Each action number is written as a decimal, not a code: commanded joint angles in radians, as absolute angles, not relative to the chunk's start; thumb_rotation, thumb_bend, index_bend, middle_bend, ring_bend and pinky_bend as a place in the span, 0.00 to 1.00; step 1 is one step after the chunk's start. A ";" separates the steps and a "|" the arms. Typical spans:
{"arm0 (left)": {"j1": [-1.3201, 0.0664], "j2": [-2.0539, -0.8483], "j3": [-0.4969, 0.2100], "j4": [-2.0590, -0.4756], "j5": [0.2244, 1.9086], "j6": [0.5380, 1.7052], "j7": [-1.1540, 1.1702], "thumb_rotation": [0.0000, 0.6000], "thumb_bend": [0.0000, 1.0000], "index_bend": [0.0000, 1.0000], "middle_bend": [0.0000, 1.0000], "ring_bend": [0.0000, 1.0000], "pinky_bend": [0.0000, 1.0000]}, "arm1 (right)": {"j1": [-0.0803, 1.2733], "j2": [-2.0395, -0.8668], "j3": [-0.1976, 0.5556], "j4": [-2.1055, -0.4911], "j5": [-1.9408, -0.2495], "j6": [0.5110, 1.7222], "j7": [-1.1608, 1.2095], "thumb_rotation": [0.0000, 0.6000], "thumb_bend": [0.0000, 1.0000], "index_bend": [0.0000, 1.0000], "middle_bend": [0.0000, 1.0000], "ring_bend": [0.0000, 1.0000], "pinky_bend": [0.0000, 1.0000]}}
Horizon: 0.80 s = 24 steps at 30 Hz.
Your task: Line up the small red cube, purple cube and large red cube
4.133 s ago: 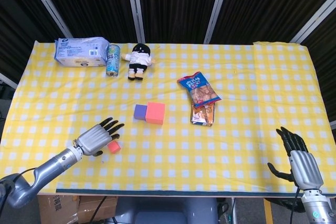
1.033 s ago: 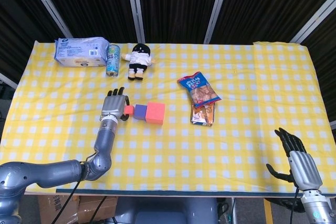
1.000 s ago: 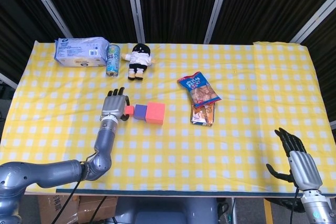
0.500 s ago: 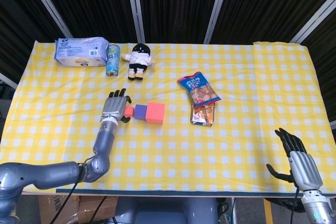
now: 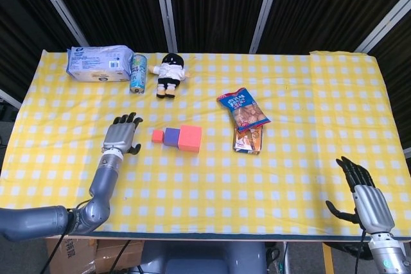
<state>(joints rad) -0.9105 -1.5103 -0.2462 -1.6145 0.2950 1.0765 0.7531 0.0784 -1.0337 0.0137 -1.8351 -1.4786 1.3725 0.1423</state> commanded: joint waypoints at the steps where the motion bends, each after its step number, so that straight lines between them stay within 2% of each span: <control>1: -0.904 -1.498 -0.231 -1.630 0.278 1.062 0.754 1.00 0.51 0.14 0.00 0.00 0.00 | 0.078 -1.035 0.014 -1.834 -1.480 1.374 0.141 1.00 0.34 0.00 0.00 0.00 0.00; 6: -0.912 -1.493 -0.208 -1.647 0.266 1.052 0.772 1.00 0.53 0.14 0.00 0.00 0.00 | 0.077 -1.035 0.014 -1.833 -1.480 1.376 0.143 1.00 0.34 0.00 0.00 0.00 0.00; 24: -0.957 -1.538 -0.195 -1.623 0.190 1.042 0.792 1.00 0.53 0.15 0.00 0.00 0.00 | 0.078 -1.034 0.014 -1.833 -1.482 1.374 0.148 1.00 0.34 0.00 0.00 0.00 0.00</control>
<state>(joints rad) -0.9554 -1.5363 -0.1956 -1.6238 0.1915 1.0429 0.7920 0.0783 -1.0336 0.0136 -1.8331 -1.4824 1.3746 0.1483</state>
